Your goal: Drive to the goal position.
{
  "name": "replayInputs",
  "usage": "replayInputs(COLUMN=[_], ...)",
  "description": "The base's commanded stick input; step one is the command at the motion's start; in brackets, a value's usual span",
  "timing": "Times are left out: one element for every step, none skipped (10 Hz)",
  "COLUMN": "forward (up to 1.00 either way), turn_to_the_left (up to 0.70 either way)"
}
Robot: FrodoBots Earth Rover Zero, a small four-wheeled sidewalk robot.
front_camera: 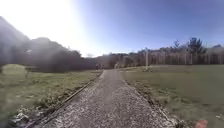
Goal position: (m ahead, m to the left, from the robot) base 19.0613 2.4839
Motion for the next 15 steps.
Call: replayInputs(forward=[0.5, 0.5, 0.5, 0.5, 0.5, 0.5, 0.5, 0.5, 0.5, 0.5, 0.5, 0.5, 0.5, 0.5, 0.5], turn_to_the_left=[0.0, 0.0, 0.0, 0.0, 0.0, 0.0, 0.0, 0.0, 0.0, 0.0, 0.0, 0.0, 0.0, 0.0, 0.02])
